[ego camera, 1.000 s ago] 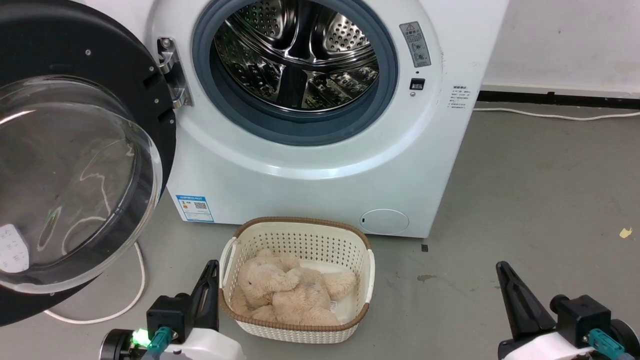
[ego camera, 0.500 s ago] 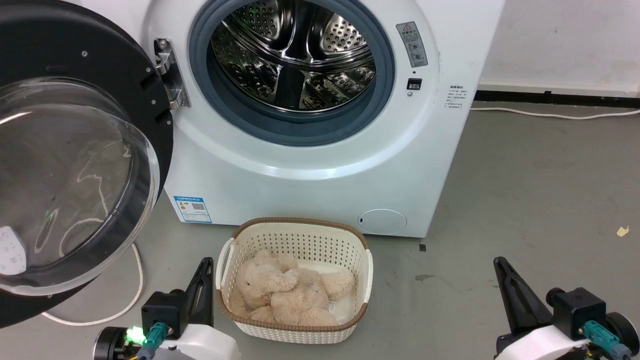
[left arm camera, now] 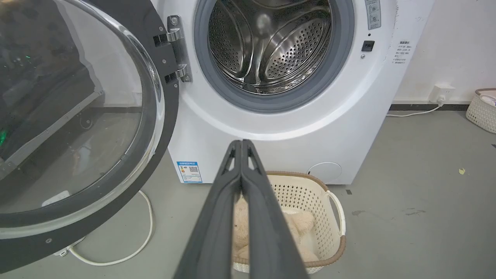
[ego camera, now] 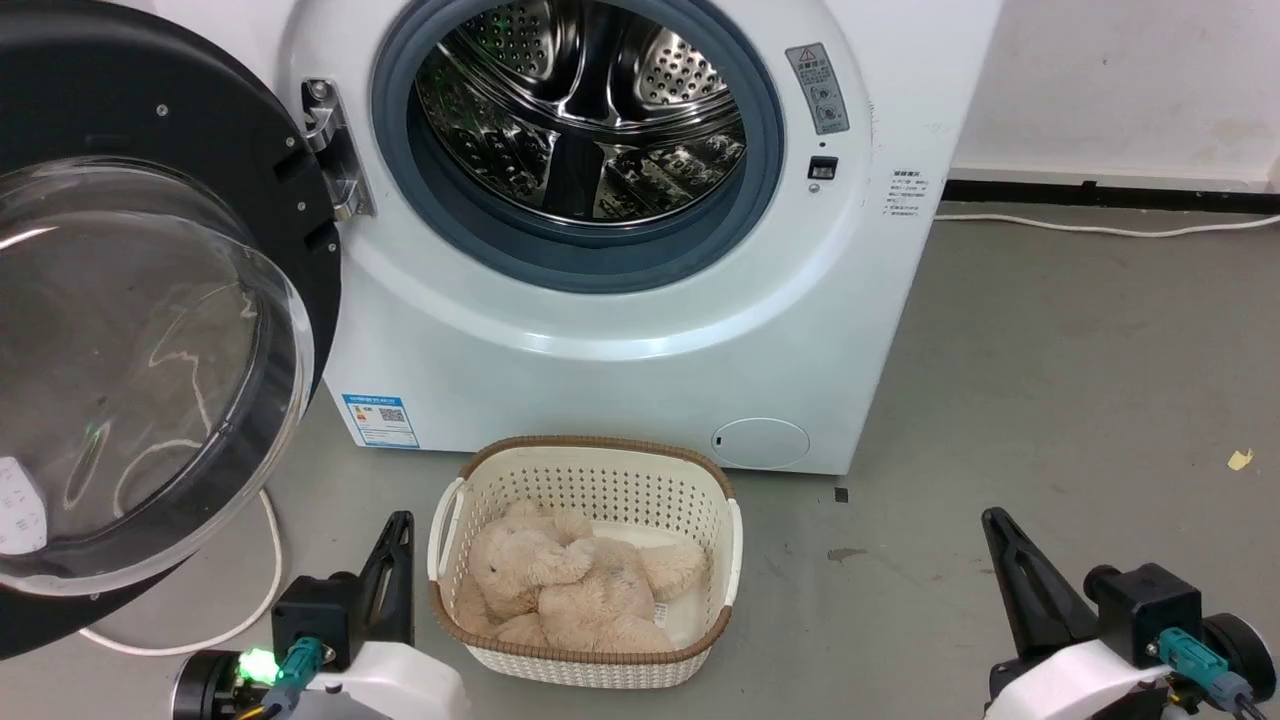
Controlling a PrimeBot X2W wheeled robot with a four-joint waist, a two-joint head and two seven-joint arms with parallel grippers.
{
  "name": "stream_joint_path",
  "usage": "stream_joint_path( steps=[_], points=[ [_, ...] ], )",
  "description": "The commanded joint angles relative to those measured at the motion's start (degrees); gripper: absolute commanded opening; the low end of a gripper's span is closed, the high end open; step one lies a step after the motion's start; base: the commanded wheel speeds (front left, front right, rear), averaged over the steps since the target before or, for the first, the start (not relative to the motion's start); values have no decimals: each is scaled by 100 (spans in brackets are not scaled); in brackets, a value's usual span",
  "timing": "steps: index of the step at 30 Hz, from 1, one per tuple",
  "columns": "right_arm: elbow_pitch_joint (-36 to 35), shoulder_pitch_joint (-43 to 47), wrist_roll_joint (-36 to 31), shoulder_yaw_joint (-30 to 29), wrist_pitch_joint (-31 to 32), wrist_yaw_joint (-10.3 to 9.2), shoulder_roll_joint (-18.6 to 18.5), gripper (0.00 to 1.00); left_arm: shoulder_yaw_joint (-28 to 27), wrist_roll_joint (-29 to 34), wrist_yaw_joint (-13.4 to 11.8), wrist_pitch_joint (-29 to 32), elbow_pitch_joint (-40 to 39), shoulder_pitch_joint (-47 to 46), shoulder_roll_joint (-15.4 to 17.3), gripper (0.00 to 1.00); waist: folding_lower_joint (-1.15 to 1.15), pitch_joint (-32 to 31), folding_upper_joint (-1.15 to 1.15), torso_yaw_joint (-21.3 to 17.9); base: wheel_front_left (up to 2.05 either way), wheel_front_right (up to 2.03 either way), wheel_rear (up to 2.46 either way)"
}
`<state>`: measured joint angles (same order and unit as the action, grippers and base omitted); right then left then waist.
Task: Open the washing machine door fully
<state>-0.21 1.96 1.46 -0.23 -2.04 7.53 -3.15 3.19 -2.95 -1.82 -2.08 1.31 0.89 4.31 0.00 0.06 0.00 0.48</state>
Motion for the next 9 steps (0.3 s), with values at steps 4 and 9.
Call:
stream_joint_path(
  steps=[4,9],
  points=[
    [16,-111,-63,9,58,-4,24,0,-98,112,54,55,-53,-78,-51,0,0,-2,0,-11,0,0,0],
    [18,-142,-93,14,111,-4,25,0,-178,178,101,111,-81,-82,-84,0,0,-3,0,-24,0,0,0]
  ],
)
